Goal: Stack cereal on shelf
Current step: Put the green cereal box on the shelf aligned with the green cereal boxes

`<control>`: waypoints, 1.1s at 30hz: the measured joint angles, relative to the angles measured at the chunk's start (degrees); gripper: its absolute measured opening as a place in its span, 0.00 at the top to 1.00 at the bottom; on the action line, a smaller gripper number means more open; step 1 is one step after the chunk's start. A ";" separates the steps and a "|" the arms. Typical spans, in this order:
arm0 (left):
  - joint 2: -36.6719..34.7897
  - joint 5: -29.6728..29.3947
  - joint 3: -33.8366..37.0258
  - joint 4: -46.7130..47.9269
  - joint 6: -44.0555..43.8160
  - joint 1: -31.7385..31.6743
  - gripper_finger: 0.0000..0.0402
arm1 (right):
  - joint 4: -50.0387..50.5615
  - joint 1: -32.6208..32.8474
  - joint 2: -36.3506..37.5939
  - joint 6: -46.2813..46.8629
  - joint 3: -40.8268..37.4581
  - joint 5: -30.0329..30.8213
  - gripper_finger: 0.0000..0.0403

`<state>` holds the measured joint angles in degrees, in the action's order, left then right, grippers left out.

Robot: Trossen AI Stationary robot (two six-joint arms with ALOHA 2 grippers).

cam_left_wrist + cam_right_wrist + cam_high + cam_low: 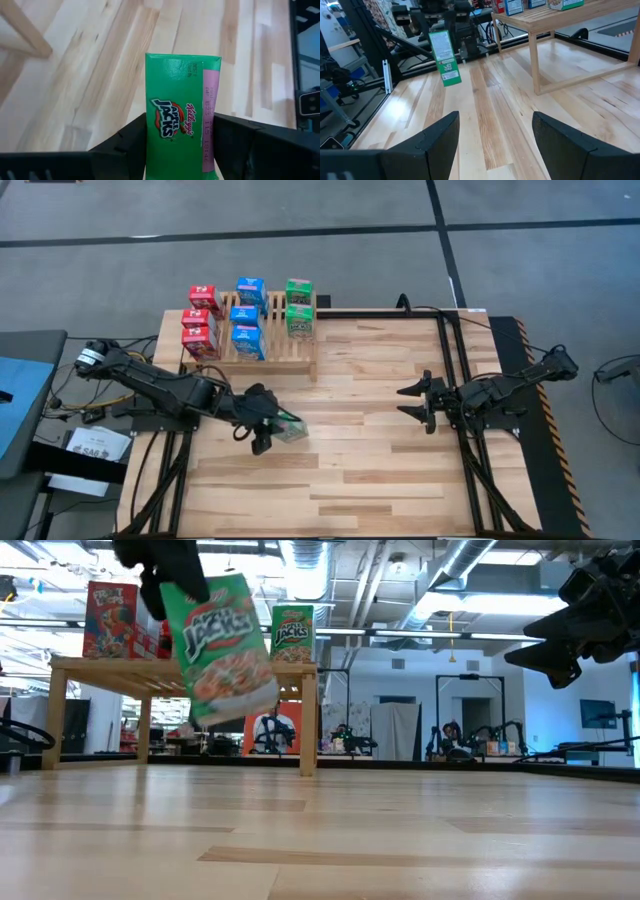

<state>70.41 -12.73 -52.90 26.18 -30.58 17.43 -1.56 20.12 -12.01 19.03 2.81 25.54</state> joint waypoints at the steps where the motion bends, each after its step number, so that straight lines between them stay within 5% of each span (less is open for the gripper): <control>1: 0.00 0.00 -0.48 0.01 0.61 0.00 0.59 | 0.03 0.00 0.00 0.00 0.00 0.00 0.31; 15: 0.00 -0.06 -4.77 -0.12 7.90 0.00 0.59 | -0.21 0.15 0.00 2.19 0.00 -2.97 0.30; 25: 0.00 -0.06 -4.86 -0.18 9.39 0.00 0.59 | 0.04 0.13 0.02 1.70 0.00 -4.70 0.02; 33: 0.00 -0.04 -4.86 -0.22 9.41 0.00 0.59 | 1.55 0.13 0.01 1.51 -0.02 -4.68 0.11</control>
<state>70.41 -12.78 -57.76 25.96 -21.17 17.43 -0.01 20.25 -12.00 20.53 2.79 20.86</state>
